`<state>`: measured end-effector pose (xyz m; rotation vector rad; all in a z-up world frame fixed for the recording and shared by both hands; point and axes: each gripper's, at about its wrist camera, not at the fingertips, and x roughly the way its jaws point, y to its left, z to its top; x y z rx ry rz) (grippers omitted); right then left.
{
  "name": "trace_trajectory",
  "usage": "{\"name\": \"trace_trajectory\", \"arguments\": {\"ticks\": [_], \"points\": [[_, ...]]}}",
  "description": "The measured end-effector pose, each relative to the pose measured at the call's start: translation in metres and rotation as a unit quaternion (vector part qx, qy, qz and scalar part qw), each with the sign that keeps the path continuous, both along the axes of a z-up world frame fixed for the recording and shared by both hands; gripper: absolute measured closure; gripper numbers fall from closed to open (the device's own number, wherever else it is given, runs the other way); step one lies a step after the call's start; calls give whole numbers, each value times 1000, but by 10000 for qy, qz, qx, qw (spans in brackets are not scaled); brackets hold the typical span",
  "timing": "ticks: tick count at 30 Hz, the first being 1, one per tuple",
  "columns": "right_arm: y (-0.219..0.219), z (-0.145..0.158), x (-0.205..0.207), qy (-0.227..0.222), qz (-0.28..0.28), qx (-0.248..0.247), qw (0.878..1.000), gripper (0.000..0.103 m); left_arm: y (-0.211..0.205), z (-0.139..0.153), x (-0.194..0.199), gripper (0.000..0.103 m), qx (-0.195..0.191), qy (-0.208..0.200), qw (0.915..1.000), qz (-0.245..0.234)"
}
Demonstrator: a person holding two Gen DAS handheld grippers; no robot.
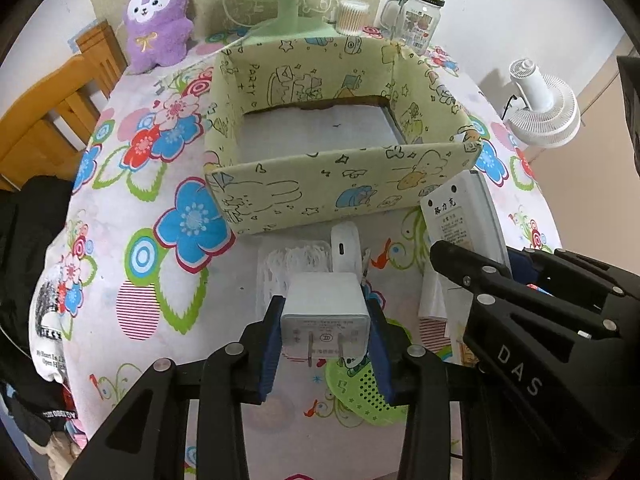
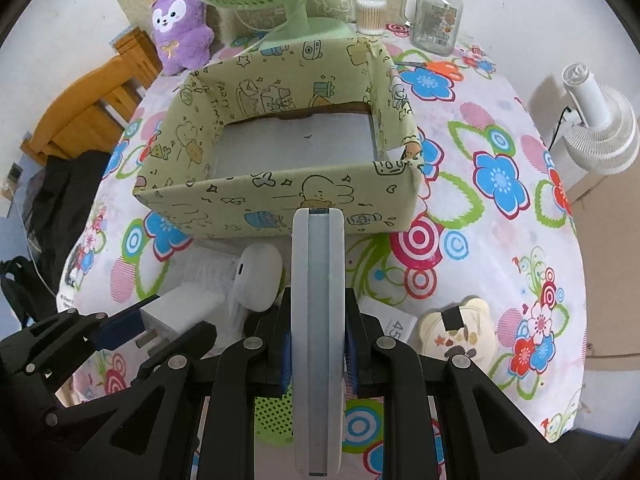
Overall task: Organize rigid objects
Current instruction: 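Lift and carry the charger cube and power strip over the fabric box with both tools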
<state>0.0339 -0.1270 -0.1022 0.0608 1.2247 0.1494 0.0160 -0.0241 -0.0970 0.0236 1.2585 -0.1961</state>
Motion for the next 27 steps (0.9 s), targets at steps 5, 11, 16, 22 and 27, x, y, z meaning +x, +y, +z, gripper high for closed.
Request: {"name": "trace_trajectory", "arguments": {"ticks": [5, 11, 16, 22, 27], "points": [[-1, 10, -1, -107, 26, 32, 9999, 80, -2, 11, -1, 63, 114, -124, 9999, 0], [-4, 28, -1, -274, 42, -13, 9996, 80, -5, 29, -1, 63, 121, -294, 9995, 3], [-6, 45, -1, -382, 10, -39, 9993, 80, -7, 44, -1, 63, 114, -416, 9991, 18], [-7, 61, -2, -530, 15, -114, 9985, 80, -6, 56, -3, 63, 57, -523, 9985, 117], [-5, 72, -3, -627, 18, -155, 9979, 80, -4, 65, -3, 63, 26, -613, 9980, 135]]}}
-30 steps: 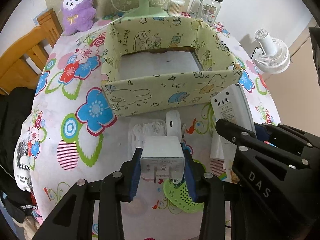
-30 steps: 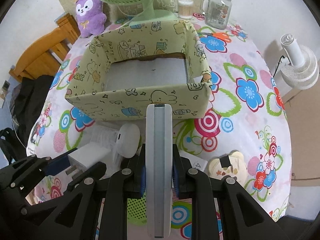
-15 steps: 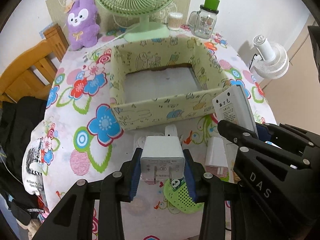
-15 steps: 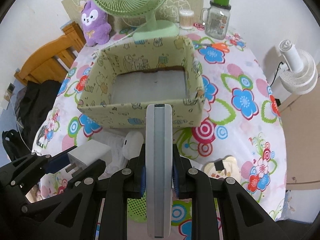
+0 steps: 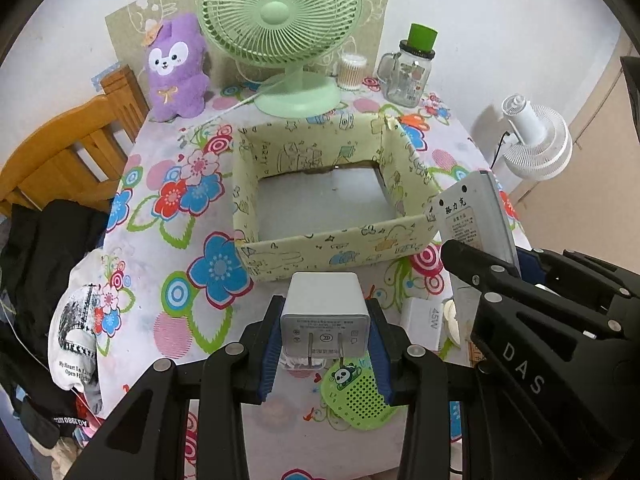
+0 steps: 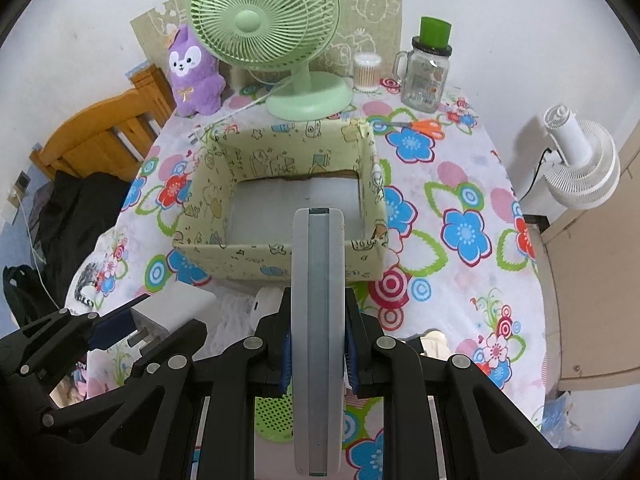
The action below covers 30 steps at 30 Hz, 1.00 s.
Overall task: Organize rigid objects
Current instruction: 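Lift and carry the charger cube and power strip over the fabric box with both tools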
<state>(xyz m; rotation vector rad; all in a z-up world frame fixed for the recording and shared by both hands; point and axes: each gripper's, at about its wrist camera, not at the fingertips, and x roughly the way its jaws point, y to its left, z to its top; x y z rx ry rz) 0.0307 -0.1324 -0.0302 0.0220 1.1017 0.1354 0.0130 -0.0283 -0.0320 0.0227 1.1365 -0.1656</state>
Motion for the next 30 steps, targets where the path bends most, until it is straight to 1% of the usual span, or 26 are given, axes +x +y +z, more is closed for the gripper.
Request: {"name": "trace_trajectory", "arguments": {"ticks": [5, 11, 16, 22, 30], "points": [[1, 9, 0, -72, -27, -41, 10000, 80, 3, 7, 2, 63, -8, -116, 9999, 14], [7, 19, 0, -184, -81, -160, 9997, 80, 12, 12, 7, 63, -111, -187, 9998, 19], [13, 19, -2, -139, -140, -117, 9997, 80, 23, 15, 14, 63, -85, -250, 9996, -23], [22, 22, 1, -186, -192, -156, 9995, 80, 29, 17, 21, 63, -88, -290, 9995, -99], [26, 25, 15, -185, -30, -104, 9998, 80, 27, 21, 35, 63, -70, -303, 9995, -24]]}}
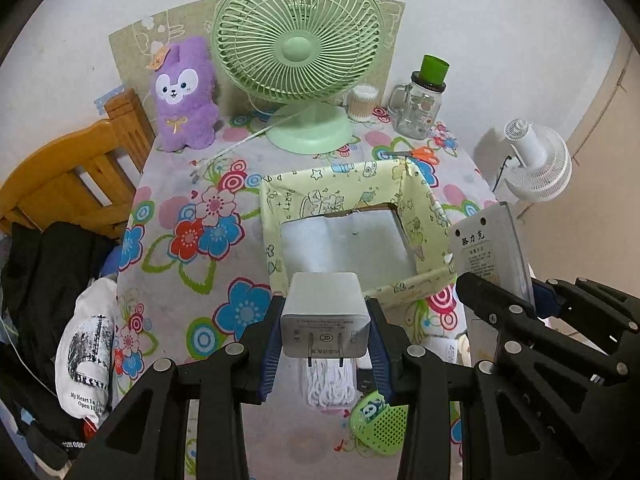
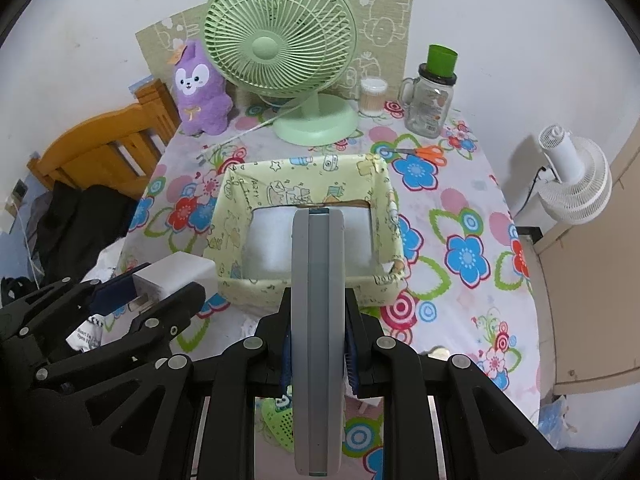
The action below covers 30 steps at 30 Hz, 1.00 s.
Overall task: Organize rigid objects
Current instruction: 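Lift and carry the charger cube and power strip over the fabric box with both tools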
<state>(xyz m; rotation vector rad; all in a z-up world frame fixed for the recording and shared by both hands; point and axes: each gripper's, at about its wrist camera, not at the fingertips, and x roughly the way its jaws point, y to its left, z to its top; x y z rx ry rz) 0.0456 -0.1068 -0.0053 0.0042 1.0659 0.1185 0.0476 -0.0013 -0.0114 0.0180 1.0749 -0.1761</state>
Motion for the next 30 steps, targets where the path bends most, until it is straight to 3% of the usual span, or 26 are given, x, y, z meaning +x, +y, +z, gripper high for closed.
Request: {"name": "trace_trajectory", "arguments": {"ticks": [14, 30], "points": [[-16, -12, 58, 169, 310, 97, 9993, 80, -15, -9, 48, 63, 66, 100, 9995, 299], [-29, -40, 104, 403, 236, 157, 9988, 80, -16, -37, 83, 63, 149, 292, 9982, 501]]}}
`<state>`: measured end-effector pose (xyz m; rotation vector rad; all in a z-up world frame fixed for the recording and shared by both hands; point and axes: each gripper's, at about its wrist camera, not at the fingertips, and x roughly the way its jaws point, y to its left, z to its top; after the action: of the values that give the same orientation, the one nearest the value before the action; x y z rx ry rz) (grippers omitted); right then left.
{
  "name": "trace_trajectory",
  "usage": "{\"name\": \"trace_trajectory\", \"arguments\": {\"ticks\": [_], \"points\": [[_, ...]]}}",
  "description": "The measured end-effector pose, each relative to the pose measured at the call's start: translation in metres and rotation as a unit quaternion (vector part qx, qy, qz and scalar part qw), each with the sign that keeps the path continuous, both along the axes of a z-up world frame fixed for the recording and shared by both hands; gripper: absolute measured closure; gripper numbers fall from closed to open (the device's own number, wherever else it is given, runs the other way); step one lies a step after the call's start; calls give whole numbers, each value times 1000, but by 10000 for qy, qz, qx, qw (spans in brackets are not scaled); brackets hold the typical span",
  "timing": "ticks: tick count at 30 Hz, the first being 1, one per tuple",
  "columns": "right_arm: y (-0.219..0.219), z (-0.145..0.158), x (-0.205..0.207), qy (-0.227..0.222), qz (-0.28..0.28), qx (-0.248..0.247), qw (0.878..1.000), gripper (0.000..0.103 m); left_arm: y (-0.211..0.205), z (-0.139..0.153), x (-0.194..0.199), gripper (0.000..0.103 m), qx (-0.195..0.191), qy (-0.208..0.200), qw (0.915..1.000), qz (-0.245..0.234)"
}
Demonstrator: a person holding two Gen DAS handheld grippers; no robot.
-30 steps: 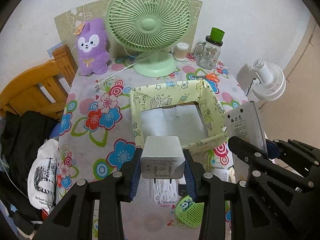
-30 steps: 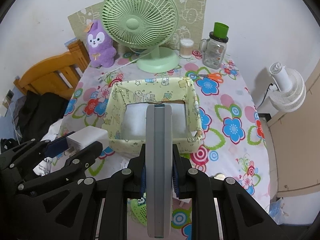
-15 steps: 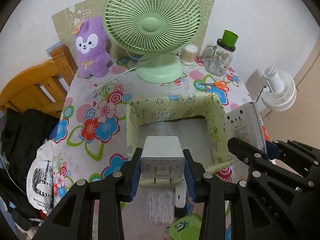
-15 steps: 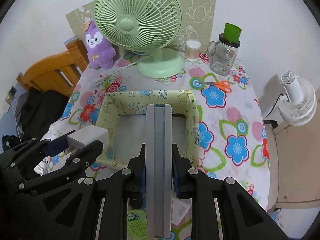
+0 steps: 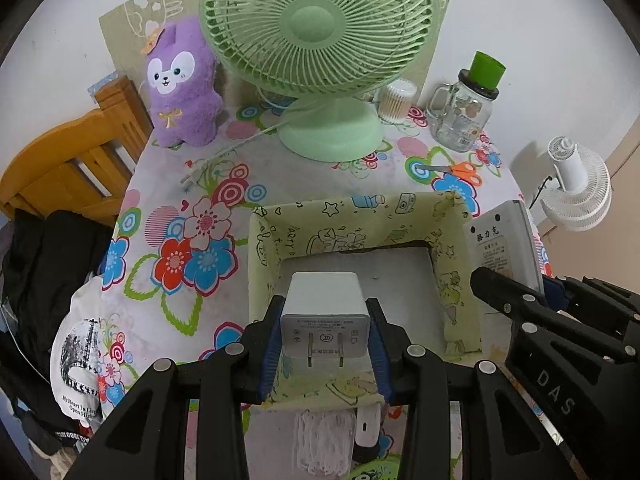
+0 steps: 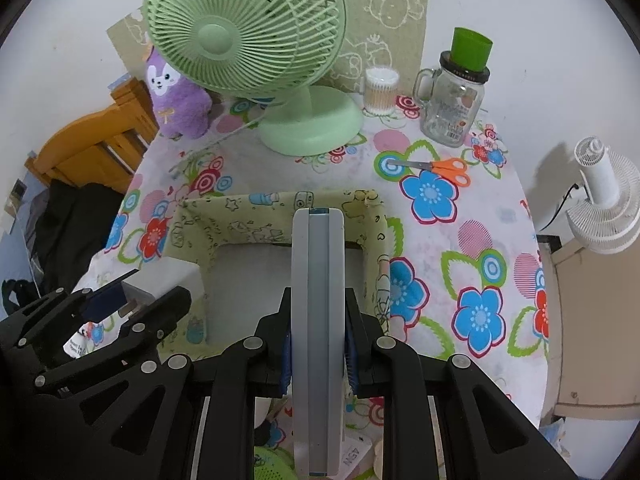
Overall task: Organize rigid objects
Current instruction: 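Lift and carry the charger cube and power strip over the fabric box with both tools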
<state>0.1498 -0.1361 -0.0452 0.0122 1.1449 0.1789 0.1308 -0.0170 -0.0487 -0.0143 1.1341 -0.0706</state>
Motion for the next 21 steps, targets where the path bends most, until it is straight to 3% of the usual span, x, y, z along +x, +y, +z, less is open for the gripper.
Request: {"name": "trace_trajectory", "arguments": {"ticks": [21], "points": [[3, -41, 41, 271, -12, -109, 9996, 80, -7, -34, 25, 63, 109, 321, 9994, -56]]}}
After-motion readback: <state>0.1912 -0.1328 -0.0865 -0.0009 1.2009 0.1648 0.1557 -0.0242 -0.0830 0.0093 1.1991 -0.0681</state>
